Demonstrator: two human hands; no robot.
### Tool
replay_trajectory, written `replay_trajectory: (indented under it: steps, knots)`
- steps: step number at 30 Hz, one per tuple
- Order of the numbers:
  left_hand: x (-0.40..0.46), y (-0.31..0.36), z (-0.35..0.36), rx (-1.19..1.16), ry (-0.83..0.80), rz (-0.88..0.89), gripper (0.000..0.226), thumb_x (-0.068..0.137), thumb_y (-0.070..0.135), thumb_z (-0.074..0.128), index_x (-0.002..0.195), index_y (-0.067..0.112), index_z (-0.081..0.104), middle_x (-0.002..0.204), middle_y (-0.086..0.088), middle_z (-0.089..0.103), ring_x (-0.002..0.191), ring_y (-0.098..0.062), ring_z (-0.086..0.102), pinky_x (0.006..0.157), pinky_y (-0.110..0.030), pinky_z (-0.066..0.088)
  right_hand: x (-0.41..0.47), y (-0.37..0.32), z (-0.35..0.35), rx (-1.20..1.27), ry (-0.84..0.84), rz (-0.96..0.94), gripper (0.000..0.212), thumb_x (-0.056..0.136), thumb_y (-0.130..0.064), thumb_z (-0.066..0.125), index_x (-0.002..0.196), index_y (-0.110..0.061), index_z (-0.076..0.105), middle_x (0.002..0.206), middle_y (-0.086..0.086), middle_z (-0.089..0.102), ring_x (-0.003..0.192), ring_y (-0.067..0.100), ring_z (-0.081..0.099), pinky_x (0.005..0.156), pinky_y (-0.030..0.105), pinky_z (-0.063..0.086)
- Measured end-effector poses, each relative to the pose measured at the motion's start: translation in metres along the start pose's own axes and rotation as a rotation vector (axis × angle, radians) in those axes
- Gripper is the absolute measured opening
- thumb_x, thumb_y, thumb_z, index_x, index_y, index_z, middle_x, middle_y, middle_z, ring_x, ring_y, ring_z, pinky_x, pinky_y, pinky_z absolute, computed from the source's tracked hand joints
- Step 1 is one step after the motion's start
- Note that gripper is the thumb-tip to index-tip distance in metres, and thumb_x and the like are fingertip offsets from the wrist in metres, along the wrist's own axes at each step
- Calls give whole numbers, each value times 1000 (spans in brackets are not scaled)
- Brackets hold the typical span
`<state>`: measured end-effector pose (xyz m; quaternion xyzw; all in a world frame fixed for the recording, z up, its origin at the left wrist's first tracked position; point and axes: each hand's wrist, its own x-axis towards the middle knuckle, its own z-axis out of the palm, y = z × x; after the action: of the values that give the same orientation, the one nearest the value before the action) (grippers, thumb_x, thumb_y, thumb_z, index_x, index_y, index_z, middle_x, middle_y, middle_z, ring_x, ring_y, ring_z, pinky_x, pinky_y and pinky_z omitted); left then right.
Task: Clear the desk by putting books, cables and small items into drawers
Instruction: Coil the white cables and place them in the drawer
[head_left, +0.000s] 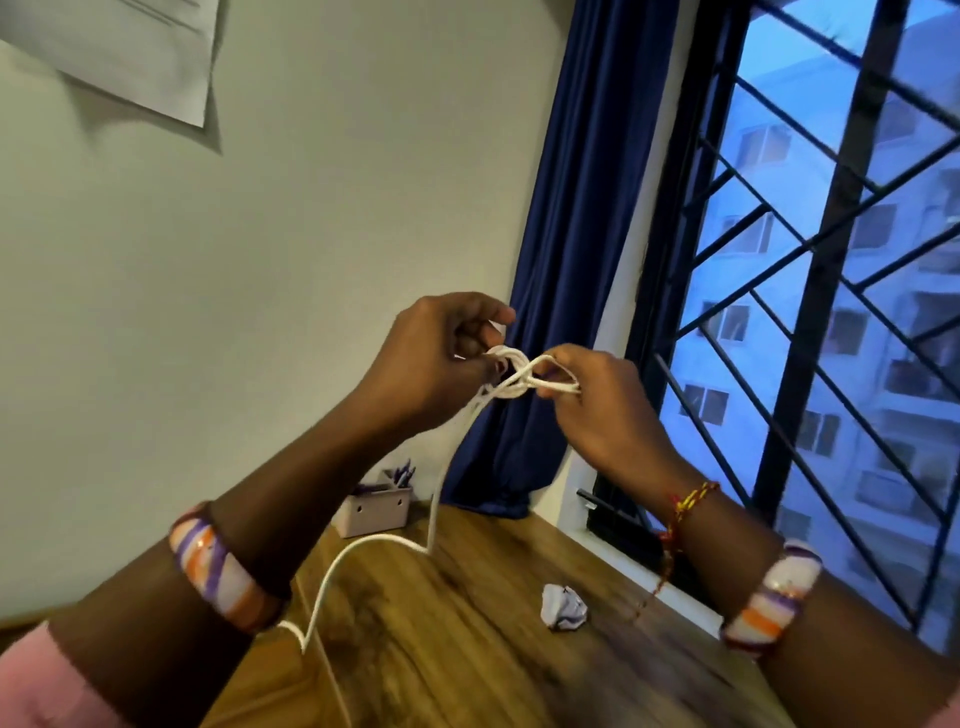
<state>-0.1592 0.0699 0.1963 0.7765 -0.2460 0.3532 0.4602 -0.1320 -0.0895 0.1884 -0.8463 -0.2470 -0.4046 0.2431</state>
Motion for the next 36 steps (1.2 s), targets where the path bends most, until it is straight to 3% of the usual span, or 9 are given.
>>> replay_trajectory:
  steps: [3, 7, 12, 17, 21, 25, 28, 31, 36]
  knots:
    - [-13, 14, -23, 203, -119, -81, 31, 78, 4, 68, 108, 14, 66, 87, 1, 66, 78, -11, 63, 69, -18, 52, -12, -16, -5, -4, -24, -61, 23, 88, 1, 47, 96, -9, 67, 81, 12, 68, 70, 22, 61, 64, 39, 53]
    - [-31, 32, -53, 327, -206, -174, 12, 77, 11, 71, 88, 16, 71, 90, -7, 69, 85, -24, 64, 73, -34, 53, -31, -43, -11, 39, -181, -89, 45, 92, -1, 44, 134, -17, 45, 107, 13, 64, 91, 27, 64, 82, 46, 53]
    - [-69, 49, -87, 378, -166, -212, 9, 78, 9, 69, 87, 11, 68, 76, 1, 64, 68, -11, 58, 57, -18, 46, -61, -74, -26, 35, -377, -39, 64, 89, -27, 58, 144, -30, 23, 127, 9, 57, 106, 24, 58, 93, 44, 48]
    - [-124, 70, -105, 191, -171, -321, 7, 80, 9, 67, 86, 12, 65, 77, -3, 67, 61, -10, 61, 49, -16, 50, -119, -124, -47, 270, -205, 49, 87, 71, -43, 72, 143, -32, 26, 146, -6, 38, 127, 9, 39, 95, 32, 43]
    - [-177, 96, -91, 273, -324, -166, 10, 79, 14, 68, 89, 13, 69, 77, 3, 65, 69, -9, 63, 63, -24, 54, -175, -164, -46, 210, -181, 71, 56, 78, -31, 70, 130, -25, 50, 131, -3, 53, 118, 14, 51, 91, 31, 47]
    - [-209, 111, -109, 320, -336, -69, 14, 76, 13, 72, 90, 15, 71, 72, 15, 60, 65, 2, 58, 54, -7, 48, -211, -190, -53, 243, -158, 142, 26, 81, -18, 68, 107, -21, 69, 105, -2, 68, 91, 8, 59, 74, 9, 46]
    - [-224, 114, -141, 151, -418, -164, 14, 75, 7, 71, 82, 19, 70, 75, 10, 67, 68, -7, 65, 61, -11, 53, -222, -215, -60, 328, -137, 178, 27, 79, -19, 72, 106, -21, 69, 103, -2, 71, 93, 10, 62, 78, 22, 52]
    - [-233, 108, -175, -198, -486, -345, 17, 80, -2, 61, 86, 12, 67, 83, -8, 70, 76, -20, 68, 68, -28, 58, -223, -241, -63, 567, -83, 229, 29, 77, -20, 72, 104, -24, 67, 102, -8, 69, 98, 3, 62, 80, 9, 48]
    - [-246, 98, -219, -414, -450, -540, 20, 85, -6, 50, 87, 8, 64, 80, -7, 68, 78, -19, 66, 69, -28, 57, -213, -294, -51, 550, 11, 205, 10, 80, -14, 69, 89, -16, 73, 94, -11, 62, 92, 2, 58, 76, 5, 43]
